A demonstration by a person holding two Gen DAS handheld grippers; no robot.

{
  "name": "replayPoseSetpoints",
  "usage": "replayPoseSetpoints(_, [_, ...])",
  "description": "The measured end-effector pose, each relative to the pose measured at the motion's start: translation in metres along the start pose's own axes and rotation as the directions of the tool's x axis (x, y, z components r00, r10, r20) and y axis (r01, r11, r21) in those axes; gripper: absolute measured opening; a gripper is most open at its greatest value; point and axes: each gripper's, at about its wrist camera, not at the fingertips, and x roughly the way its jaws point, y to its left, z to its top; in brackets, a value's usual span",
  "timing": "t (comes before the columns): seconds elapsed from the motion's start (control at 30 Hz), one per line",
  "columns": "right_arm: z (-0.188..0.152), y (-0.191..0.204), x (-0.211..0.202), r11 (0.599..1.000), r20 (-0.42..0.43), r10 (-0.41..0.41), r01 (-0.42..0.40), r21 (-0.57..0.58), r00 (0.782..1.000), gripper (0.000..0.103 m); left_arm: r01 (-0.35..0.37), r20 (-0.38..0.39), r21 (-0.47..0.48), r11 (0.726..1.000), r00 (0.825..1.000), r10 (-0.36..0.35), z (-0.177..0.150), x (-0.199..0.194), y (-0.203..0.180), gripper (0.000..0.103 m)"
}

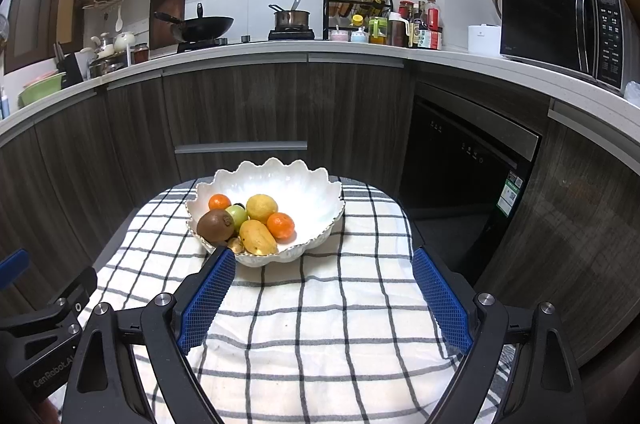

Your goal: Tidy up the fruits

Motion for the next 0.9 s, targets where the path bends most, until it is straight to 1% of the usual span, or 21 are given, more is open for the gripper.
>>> replayPoseSetpoints(0.53, [0.0005, 0.0003, 0.0, 1.0, 0.0, -0.002, 0.002, 0.001, 1.0, 0.091, 0.0, -0.005, 0.0, 1.0, 1.0, 0.0, -0.0015, 0.0021, 0.001, 0.1])
replayPoseSetpoints(0.73, [-0.0004, -0.0001, 0.0005, 1.0, -0.005, -0.003, 0.003, 0.002, 1.0, 0.091, -0.021, -0.012, 0.005, 1.0, 1.0, 0.021, -0.0021, 0.0026, -0.0008, 0.1])
replayPoseSetpoints(0.9, [-0.0024, -0.0003, 0.0017, 1.0, -0.009, -0.009, 0.009, -0.006, 1.0, 0.091, -0.014, -0.025, -0.006, 1.0, 1.0, 0.014, -0.002, 0.0046, 0.0002, 0.1])
